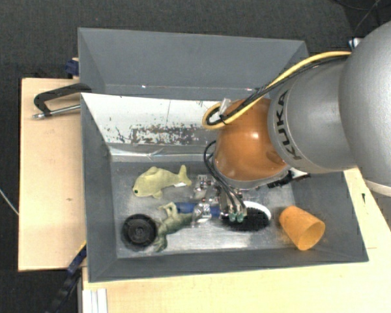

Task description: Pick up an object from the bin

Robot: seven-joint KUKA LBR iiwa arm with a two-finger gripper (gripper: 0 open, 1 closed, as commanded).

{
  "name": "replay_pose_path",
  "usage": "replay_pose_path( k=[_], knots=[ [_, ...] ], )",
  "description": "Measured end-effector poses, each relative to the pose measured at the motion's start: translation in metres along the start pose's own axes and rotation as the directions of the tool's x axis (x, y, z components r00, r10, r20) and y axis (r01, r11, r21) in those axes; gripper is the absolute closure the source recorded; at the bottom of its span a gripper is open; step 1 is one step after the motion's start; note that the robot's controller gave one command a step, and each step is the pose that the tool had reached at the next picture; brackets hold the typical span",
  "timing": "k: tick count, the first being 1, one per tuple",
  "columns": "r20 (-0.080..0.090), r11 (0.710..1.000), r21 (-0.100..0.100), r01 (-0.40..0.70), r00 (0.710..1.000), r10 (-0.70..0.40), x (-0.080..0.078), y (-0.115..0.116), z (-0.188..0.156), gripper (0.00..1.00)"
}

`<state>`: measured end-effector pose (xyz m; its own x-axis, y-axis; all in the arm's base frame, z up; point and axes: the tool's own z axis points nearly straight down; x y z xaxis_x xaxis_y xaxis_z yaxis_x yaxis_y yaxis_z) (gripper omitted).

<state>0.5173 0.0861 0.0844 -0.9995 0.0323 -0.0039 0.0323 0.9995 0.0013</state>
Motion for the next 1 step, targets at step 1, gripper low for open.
replay_pose_path(
  k=[1],
  knots=[
    [0.008, 1.0, -0.002, 0.019, 1.0, -0.019, -0.0131, 0.0073, -0.1297, 1.0]
  ],
)
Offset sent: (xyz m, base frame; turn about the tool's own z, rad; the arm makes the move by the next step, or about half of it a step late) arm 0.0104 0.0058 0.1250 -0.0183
